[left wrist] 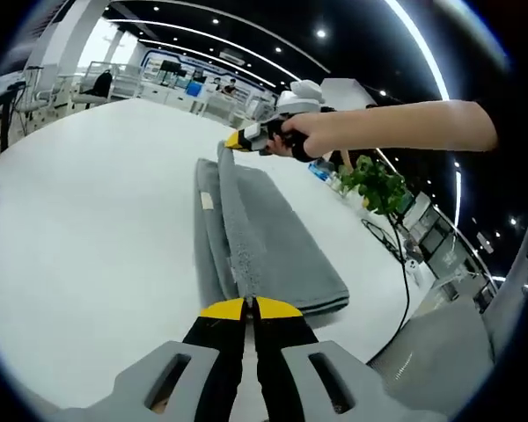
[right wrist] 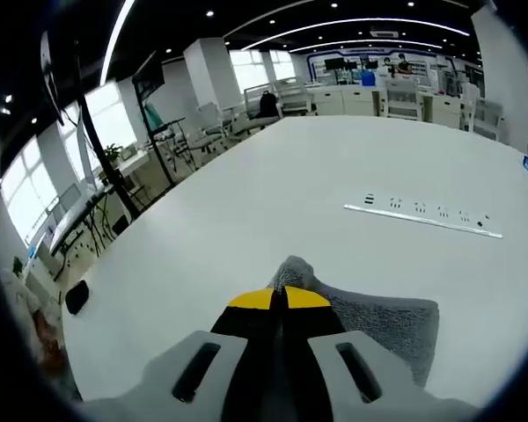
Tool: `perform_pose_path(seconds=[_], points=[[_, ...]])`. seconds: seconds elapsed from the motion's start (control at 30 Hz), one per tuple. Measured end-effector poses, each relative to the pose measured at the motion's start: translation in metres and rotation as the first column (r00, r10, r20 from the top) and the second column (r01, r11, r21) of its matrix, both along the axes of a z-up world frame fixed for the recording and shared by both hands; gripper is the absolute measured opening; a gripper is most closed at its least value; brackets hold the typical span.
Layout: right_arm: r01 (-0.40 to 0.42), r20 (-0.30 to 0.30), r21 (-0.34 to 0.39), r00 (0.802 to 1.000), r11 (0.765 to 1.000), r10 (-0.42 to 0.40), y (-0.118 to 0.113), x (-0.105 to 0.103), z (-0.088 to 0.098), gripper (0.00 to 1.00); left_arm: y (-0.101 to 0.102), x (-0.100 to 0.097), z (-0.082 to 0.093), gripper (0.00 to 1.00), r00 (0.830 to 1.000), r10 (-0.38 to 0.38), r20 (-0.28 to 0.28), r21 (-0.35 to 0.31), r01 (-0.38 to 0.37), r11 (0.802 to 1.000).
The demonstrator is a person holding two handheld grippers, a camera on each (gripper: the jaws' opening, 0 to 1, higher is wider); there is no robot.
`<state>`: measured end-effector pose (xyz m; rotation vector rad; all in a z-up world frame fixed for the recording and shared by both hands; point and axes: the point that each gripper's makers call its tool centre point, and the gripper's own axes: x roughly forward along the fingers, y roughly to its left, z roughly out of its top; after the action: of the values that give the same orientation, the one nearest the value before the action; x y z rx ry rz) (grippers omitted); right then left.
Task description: Fold the towel on the table until its edges align and the towel forms a compact rectangular stack.
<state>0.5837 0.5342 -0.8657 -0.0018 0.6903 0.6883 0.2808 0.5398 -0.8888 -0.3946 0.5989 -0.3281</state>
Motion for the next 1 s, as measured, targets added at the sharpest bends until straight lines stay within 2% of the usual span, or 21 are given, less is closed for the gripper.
perform_pose_path(seconds=[0.1,0.13,0.17,0.2,0.27,0.43,0.57,0.73,1.0], points=[[0.001,-0.007,-0.004,1.0,1.0,-0.001,0.006,0.0,-0.008,0.0,0.002,0.0,-0.004,0.03,1.0,0.014,-0.012,-0.015,-0.014,1.0],[-0.005,-0.01,-0.011,1.0,1.0,0.005,0.008,-0.001,-0.011,0.0,0.005,-0.001,-0.008,0.03,0.999,0.037,-0.022,-0.013,-0.037,0.999],[-0.007,-0.011,-0.012,1.0,1.0,0.007,0.009,-0.001,-0.012,0.01,0.012,-0.001,-0.012,0.03,0.996,0.085,-0.031,0.018,-0.085,0.996],[-0.015,-0.011,-0.017,1.0,1.0,0.015,0.012,-0.002,-0.016,0.01,0.008,-0.002,-0.01,0.03,0.997,0.074,-0.035,0.017,-0.074,0.997],[-0.033,-0.002,-0.033,0.999,0.999,0.032,0.018,-0.001,-0.025,0.01,0.008,-0.002,-0.013,0.03,0.994,0.101,-0.034,0.0,-0.101,0.995],[-0.042,-0.004,-0.06,0.999,0.997,0.042,0.018,-0.003,-0.034,0.01,0.009,-0.003,-0.019,0.03,0.991,0.124,-0.049,-0.024,-0.126,0.992],[-0.082,0.014,-0.068,0.996,0.994,0.083,0.024,-0.004,-0.037,0.01,0.012,-0.004,-0.022,0.03,0.989,0.137,-0.06,-0.004,-0.137,0.991],[-0.111,0.007,-0.043,0.994,0.993,0.112,0.021,-0.003,-0.035,0.02,0.01,-0.003,-0.025,0.03,0.991,0.122,-0.062,0.007,-0.122,0.992],[-0.182,0.046,-0.093,0.981,0.979,0.186,0.018,0.0,-0.028,0.06,0.008,-0.004,-0.024,0.03,0.995,0.078,-0.066,0.028,-0.077,0.997]])
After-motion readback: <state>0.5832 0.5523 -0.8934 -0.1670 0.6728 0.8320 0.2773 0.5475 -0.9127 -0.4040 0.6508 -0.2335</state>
